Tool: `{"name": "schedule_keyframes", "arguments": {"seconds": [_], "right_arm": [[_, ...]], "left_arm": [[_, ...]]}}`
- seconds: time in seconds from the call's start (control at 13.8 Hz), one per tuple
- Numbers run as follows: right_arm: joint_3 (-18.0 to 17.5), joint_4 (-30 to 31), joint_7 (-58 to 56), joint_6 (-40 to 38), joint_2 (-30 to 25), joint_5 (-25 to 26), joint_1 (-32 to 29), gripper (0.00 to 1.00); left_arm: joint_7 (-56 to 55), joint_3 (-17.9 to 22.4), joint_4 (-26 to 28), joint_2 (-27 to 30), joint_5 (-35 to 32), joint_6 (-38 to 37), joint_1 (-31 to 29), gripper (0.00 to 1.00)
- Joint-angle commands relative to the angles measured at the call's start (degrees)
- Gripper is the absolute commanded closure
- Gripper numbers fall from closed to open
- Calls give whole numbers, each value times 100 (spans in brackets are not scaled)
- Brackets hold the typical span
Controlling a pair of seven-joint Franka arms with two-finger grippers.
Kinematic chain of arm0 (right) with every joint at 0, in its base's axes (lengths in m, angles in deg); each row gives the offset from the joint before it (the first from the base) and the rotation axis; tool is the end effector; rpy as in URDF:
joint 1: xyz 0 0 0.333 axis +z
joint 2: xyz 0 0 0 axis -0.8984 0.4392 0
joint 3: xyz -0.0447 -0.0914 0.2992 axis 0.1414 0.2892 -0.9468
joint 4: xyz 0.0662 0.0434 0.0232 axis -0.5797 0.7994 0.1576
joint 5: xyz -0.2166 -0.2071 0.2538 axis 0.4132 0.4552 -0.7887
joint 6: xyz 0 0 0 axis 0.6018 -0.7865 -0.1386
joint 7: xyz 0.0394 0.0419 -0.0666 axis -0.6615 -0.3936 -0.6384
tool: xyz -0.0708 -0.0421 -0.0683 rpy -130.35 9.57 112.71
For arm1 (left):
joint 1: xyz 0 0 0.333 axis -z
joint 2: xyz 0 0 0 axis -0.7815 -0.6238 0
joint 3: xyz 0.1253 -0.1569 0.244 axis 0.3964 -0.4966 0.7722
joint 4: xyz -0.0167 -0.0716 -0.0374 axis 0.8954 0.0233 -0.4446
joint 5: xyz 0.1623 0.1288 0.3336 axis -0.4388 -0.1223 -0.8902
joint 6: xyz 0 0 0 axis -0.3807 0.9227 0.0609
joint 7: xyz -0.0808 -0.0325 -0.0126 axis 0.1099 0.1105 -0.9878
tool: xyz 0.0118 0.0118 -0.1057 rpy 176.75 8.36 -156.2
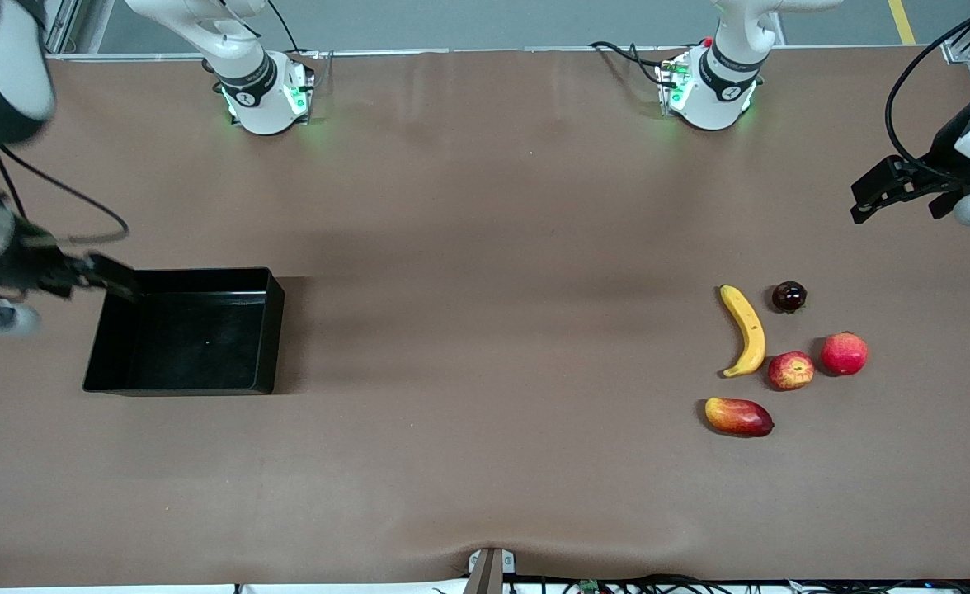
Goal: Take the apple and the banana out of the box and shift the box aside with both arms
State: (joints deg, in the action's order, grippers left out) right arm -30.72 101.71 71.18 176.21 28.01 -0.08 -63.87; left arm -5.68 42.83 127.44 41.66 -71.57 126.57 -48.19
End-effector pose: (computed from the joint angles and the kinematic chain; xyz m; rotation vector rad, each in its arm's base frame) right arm 0.6020 0.0179 0.6023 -3.1046 0.0694 0.0385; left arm 0.5436 -0.0424 0.6429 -3.1120 -0.0749 -0.0865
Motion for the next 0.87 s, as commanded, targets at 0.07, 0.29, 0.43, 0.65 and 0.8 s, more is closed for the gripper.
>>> {"name": "schedule_keyframes", "arguments": {"seconds": [0.07,0.29,0.43,0.65,0.8], "right_arm": [[-9,33,54,-606,-754,434,-16,0],[0,59,107,-1240,-1142,472,-34,0],[-9,95,89,-1162,-1099,498,-25,0],[26,437,-225,-784,-1151,314,-122,0],[9,437,-315,-758,-1134,305,-87,0]], "left_arm": [[105,44,122,165,114,17,56,0],[105,35,105,165,122,-26,74,0],[114,35,105,139,114,-36,83,0],[96,35,52,86,105,-36,118,0],[79,-35,35,86,70,-36,109,0]]}}
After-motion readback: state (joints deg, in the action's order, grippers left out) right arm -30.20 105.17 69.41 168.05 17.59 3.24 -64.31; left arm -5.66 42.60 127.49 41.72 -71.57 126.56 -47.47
